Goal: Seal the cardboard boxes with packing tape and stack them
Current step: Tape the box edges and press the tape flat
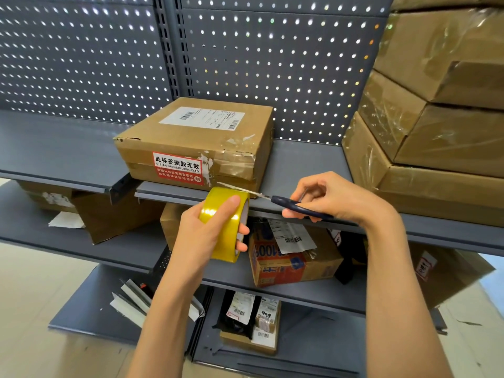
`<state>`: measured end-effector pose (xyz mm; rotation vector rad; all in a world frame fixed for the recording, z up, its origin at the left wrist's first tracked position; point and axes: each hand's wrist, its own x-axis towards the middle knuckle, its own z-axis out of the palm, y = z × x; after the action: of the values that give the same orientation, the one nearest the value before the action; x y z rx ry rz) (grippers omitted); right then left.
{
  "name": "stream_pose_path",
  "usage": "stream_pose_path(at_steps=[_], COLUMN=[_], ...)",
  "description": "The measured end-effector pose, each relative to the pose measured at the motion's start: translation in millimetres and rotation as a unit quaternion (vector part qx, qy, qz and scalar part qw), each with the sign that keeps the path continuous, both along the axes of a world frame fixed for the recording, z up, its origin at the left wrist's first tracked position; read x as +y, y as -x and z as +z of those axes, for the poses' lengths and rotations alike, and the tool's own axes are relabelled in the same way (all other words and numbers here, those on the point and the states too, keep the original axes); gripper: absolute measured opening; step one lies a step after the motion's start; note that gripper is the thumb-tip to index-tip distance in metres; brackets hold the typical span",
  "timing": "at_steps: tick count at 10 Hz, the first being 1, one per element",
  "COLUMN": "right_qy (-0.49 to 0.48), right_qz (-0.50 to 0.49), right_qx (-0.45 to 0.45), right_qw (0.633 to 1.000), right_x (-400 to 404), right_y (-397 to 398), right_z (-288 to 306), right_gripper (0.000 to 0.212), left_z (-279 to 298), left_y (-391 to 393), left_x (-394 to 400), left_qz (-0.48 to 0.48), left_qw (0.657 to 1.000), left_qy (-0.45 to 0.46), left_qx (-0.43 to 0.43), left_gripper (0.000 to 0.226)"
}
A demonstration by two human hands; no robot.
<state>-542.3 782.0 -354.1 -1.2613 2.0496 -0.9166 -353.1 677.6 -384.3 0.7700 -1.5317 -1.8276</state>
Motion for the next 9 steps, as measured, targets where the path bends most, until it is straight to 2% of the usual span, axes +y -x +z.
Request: stream_pose_path(at_steps=[1,2,3,5,6,7,9], right_qy=[0.014,0.047,0.090,0.216,0.234,0.254,0.218], right_qz=[-0.005,-0.015,-0.019,-0.060,-0.079,-0.140,-0.271], right_qx=[0.001,0.011,0.005,-0.011,0.004,0.017,0.055], right_qw=[1.000,0.999,0.996,0.974,0.969,0.957,0.936], right_x=[-0.2,1.6,2.5,-1.4,1.3,0.9,-2.6], right_y=[-3.4,-6.8,-14.1,-30.8,-32.8,-30.7,-20.6], right_z=[-7.7,-12.3,-10.4,3.7,11.7,8.8,-11.8], right_gripper=[0.051,0.055,0.045,0.038,0.043,0.031,0.015], left_z=[-2.9,-3.2,1.6,10.5,11.9,12.4,13.0], left_y=[-1.9,-4.5,-9.0,-19.3,-24.1,-26.5,-27.8], left_x=[-0.8,-1.2,-1.5,-3.0,-3.8,-4.9,-5.9], left_qz=[0.001,-0.001,0.004,0.010,0.007,0.001,-0.012], left_qw=[1.000,1.000,1.000,0.998,0.997,0.997,0.997], left_qy=[0.000,0.006,0.018,0.041,0.047,0.054,0.055], left_qx=[-0.002,0.002,0.018,0.049,0.053,0.054,0.056], left_gripper=[0.019,0.022,0.031,0.028,0.027,0.027,0.026])
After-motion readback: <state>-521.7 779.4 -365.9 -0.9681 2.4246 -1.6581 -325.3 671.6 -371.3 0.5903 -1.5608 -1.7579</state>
